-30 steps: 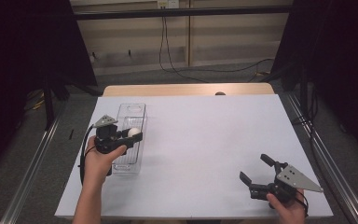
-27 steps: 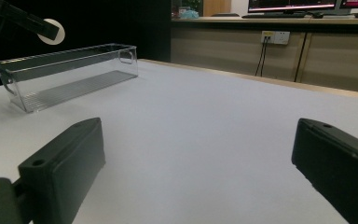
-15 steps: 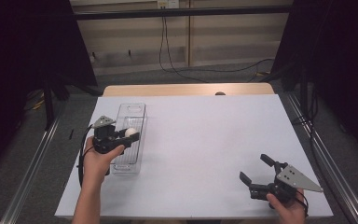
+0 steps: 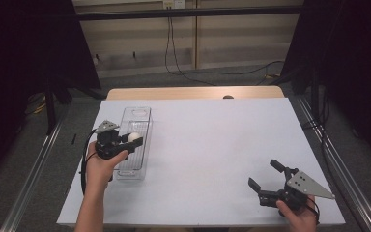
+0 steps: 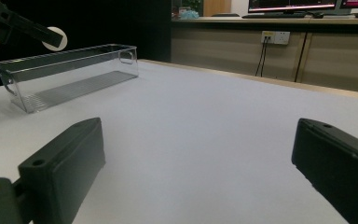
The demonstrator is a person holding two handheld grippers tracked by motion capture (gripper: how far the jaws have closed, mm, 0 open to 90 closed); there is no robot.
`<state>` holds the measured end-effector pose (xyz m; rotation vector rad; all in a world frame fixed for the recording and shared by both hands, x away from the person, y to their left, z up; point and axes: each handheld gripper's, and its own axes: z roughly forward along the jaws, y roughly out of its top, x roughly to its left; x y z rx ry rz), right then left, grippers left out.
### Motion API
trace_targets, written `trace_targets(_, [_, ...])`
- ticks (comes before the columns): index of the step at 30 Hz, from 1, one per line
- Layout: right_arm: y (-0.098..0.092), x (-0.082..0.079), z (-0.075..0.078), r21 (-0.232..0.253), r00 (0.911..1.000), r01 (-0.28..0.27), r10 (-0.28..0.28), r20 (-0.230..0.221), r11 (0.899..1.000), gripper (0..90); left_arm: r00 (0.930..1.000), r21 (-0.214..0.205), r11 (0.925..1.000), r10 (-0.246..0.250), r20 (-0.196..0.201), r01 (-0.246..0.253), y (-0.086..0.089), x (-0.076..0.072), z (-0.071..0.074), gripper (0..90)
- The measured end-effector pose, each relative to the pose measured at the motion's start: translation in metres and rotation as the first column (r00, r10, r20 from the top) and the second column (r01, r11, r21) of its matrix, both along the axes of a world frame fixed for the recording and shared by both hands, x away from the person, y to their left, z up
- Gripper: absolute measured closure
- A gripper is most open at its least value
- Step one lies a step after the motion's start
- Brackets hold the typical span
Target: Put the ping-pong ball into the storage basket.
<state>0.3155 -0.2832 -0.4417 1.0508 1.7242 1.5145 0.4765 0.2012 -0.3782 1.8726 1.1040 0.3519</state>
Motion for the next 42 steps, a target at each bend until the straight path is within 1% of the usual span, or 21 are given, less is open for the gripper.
trace_targets(3, [0.000,0.000,0.000,-0.001,1.0000,-0.003,0.003,0.003,1.000,2.3,1.0000,0.000,1.0000,0.001,0.000,-0.001,-0.001,0.001,-0.001,51.2])
trace_targets(4, [0.000,0.000,0.000,0.000,1.0000,0.001,-0.001,0.003,1.000,2.3,1.0000,0.015,0.9999,-0.008,-0.001,0.008,0.000,0.001,-0.001,51.2])
trace_targets(5, [0.000,0.000,0.000,0.002,1.0000,0.005,-0.005,0.000,1.000,2.3,1.0000,0.004,1.0000,0.003,-0.002,-0.003,-0.001,0.001,-0.002,51.2])
trace_targets(6, [0.000,0.000,0.000,0.004,1.0000,0.006,-0.006,-0.001,1.000,2.3,1.0000,0.025,0.9997,-0.005,0.000,0.005,0.000,0.001,-0.001,51.2])
trace_targets(7, [0.000,0.000,0.000,0.002,1.0000,0.002,-0.002,0.000,1.000,2.3,1.0000,0.025,0.9997,-0.002,0.001,0.002,0.000,0.001,-0.001,51.2])
trace_targets(8, [0.000,0.000,0.000,0.002,1.0000,0.004,-0.004,0.000,1.000,2.3,1.0000,0.016,0.9998,0.008,0.003,-0.008,0.000,0.001,-0.002,51.2])
trace_targets(9, [0.000,0.000,0.000,0.000,1.0000,0.003,-0.003,0.000,1.000,2.3,1.0000,0.023,0.9997,0.005,0.000,-0.005,0.001,0.002,-0.002,51.2])
trace_targets(10, [-0.001,0.000,0.000,0.002,1.0000,0.005,-0.005,0.000,1.000,2.3,0.9998,0.019,0.9996,0.020,-0.004,-0.020,0.001,0.001,-0.002,51.2])
trace_targets(12, [-0.001,0.000,0.000,-0.003,1.0000,0.000,0.000,0.002,1.000,2.3,0.9997,0.015,0.9997,0.022,-0.007,-0.021,0.001,0.002,-0.004,51.2])
trace_targets(14, [-0.001,0.000,0.000,0.000,1.0000,0.004,-0.004,0.003,1.000,2.3,0.9996,0.035,0.9990,0.027,-0.008,-0.027,0.000,0.002,-0.005,51.2])
trace_targets(19, [-0.001,-0.001,0.000,-0.002,1.0000,0.002,-0.002,0.004,1.000,2.3,0.9998,0.042,0.9990,0.016,-0.010,-0.016,0.000,0.003,-0.006,51.2])
trace_targets(23, [-0.001,-0.001,0.001,0.008,0.9999,0.008,-0.008,0.007,1.000,2.3,0.9997,0.052,0.9983,0.026,-0.007,-0.025,-0.001,0.003,-0.007,51.2])
trace_targets(24, [-0.001,-0.001,0.001,0.004,1.0000,0.005,-0.005,0.009,1.000,2.3,0.9998,0.056,0.9983,0.019,-0.010,-0.018,-0.001,0.003,-0.007,51.2])
trace_targets(27, [-0.001,0.000,0.000,0.002,1.0000,0.004,-0.004,0.006,1.000,2.3,0.9996,0.050,0.9985,0.025,-0.014,-0.024,-0.001,0.004,-0.008,51.2])
trace_targets(28, [-0.001,0.000,0.000,0.004,1.0000,0.003,-0.003,0.005,1.000,2.3,0.9995,0.053,0.9982,0.031,-0.009,-0.030,0.000,0.004,-0.009,51.2])
trace_targets(32, [-0.001,-0.001,0.001,0.000,1.0000,0.004,-0.004,0.008,1.000,2.3,0.9992,0.047,0.9983,0.036,-0.017,-0.035,0.001,0.004,-0.011,51.2])
trace_targets(33, [-0.001,-0.001,0.001,0.001,1.0000,0.003,-0.003,0.007,1.000,2.3,0.9993,0.052,0.9981,0.034,-0.016,-0.033,0.002,0.005,-0.011,51.2])
trace_targets(37, [-0.001,-0.001,0.001,0.002,1.0000,0.005,-0.005,0.007,1.000,2.3,0.9990,0.049,0.9979,0.043,-0.013,-0.042,0.002,0.005,-0.012,51.2])
trace_targets(38, [-0.001,-0.001,0.001,0.000,1.0000,0.004,-0.004,0.008,1.000,2.3,0.9991,0.045,0.9983,0.038,-0.015,-0.038,0.002,0.005,-0.012,51.2])
trace_targets(40, [-0.001,0.000,0.001,0.001,1.0000,0.000,0.000,0.007,1.000,2.3,0.9992,0.056,0.9978,0.036,-0.017,-0.035,0.003,0.005,-0.012,51.2])
trace_targets(42, [-0.001,0.000,0.001,-0.002,1.0000,0.000,0.000,0.010,1.000,2.3,0.9988,0.050,0.9978,0.045,-0.020,-0.044,0.002,0.006,-0.014,51.2])
